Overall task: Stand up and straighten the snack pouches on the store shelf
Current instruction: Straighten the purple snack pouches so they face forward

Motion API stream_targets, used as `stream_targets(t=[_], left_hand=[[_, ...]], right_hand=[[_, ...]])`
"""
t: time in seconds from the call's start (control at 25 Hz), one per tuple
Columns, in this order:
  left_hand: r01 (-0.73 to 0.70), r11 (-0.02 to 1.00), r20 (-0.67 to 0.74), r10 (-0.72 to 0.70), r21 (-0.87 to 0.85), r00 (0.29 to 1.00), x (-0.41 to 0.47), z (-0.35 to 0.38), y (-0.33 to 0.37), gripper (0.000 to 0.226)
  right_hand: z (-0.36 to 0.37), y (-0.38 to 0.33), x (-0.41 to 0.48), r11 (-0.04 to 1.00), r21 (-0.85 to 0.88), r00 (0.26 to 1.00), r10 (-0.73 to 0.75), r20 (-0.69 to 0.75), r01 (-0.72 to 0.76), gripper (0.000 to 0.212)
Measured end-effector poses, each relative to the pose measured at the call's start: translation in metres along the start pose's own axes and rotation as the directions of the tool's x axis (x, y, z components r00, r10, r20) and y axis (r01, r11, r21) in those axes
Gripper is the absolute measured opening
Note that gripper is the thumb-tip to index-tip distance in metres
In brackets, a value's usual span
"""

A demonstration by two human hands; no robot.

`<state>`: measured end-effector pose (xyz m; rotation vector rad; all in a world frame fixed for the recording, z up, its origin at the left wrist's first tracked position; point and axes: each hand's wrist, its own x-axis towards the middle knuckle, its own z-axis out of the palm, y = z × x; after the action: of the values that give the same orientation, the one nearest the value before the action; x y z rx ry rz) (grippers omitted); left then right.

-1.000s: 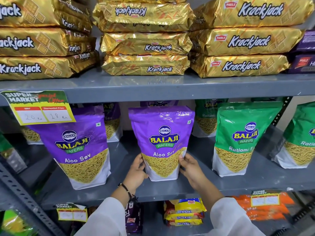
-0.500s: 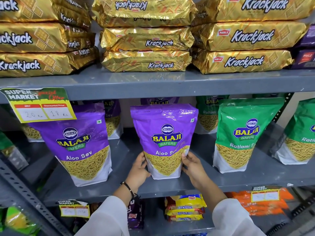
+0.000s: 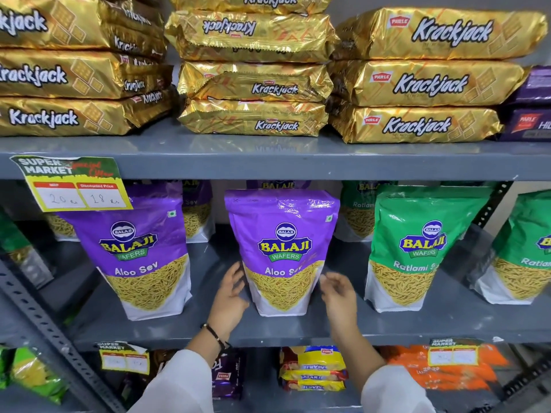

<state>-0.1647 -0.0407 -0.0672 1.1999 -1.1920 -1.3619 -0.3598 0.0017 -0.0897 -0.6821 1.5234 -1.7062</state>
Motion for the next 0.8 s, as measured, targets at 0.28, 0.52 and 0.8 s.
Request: stream_targets(t=[0.28,0.52,0.8], left_hand=[[-0.239,0.958,-0.434,0.151,-0.156,0.888,-0.027,-0.064,0.013,0.041],[-0.256,0.958,-0.710,0.090,-0.130,0.698,-0.014,-0.171,0.027,0.030],[0.062,0.902,-0.262,-0.190,-0.428,0.946,0.013,-0.224,0.032,0.022]], right_hand=[[0.049,-0.005,-0.072,0.986,0.033,0.913,-0.165,0.374,0.164,0.019],[0.138,0.007,-0.069,0.993,-0.016,0.843,0.110,0.526,-0.119,0.031],[0.214,0.025,-0.054,0.976,-0.083,0.797,0.213,0.565,-0.202,0.043]])
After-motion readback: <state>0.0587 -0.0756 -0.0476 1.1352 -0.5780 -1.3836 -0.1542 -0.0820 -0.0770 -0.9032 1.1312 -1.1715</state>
